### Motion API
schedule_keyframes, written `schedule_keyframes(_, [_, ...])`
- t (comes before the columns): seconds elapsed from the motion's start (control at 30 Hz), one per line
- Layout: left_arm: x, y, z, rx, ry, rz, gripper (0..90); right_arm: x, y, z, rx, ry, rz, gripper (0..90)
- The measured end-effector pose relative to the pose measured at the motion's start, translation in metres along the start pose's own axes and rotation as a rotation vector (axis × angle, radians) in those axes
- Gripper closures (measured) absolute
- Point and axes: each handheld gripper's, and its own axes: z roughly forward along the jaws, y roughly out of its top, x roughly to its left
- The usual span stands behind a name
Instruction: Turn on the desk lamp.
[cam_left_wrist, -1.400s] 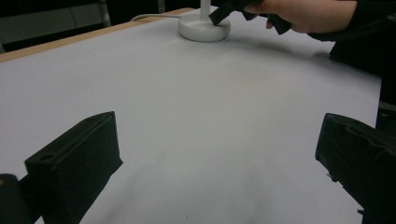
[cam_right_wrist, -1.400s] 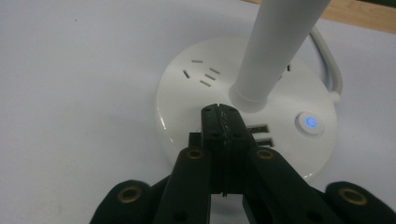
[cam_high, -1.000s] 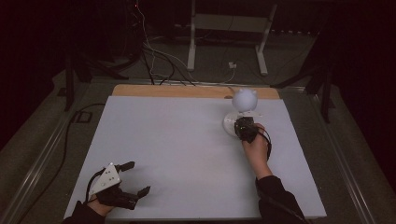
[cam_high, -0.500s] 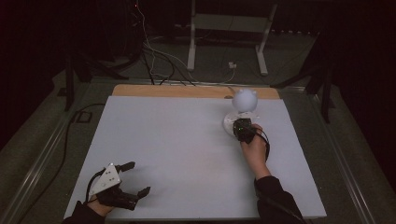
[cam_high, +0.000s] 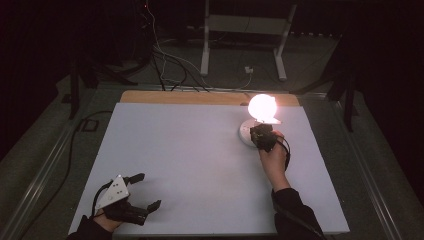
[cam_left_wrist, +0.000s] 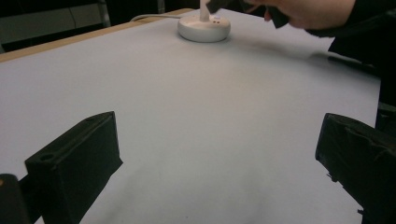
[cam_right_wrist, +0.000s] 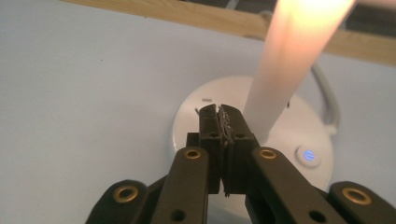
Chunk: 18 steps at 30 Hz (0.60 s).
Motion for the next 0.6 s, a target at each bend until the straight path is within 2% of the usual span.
schedule_keyframes(0.1, [-0.001,0.0,0.0,-0.002,0.0,0.001,0.5,0.0,0.003,-0.001,-0.011,0.033,-0.002,76.4])
schedule_keyframes(0.2, [0.0,0.0,-0.001,-0.005,0.0,-0.001,0.5,0.001,0.003,-0.005,-0.043,0.098,-0.012,54.5])
schedule_keyframes(0.33, [0.0,0.0,0.0,0.001,0.001,0.0,0.5,0.003,0.007,-0.018,-0.092,0.174,-0.014,41.5])
schedule_keyframes(0.4, [-0.001,0.0,0.0,-0.002,0.001,0.002,0.5,0.005,0.009,-0.025,-0.096,0.185,-0.033,32.0])
schedule_keyframes(0.47, [0.0,0.0,0.0,-0.003,0.002,-0.001,0.5,0.006,0.011,-0.03,-0.088,0.198,-0.028,22.7])
schedule_keyframes(0.53, [-0.001,0.0,0.0,0.002,0.003,0.003,0.5,0.007,0.012,-0.035,-0.075,0.228,-0.037,10.3])
schedule_keyframes(0.6, [0.0,0.0,0.0,-0.002,0.002,0.002,0.5,0.007,0.012,-0.041,-0.076,0.267,-0.05,1.9])
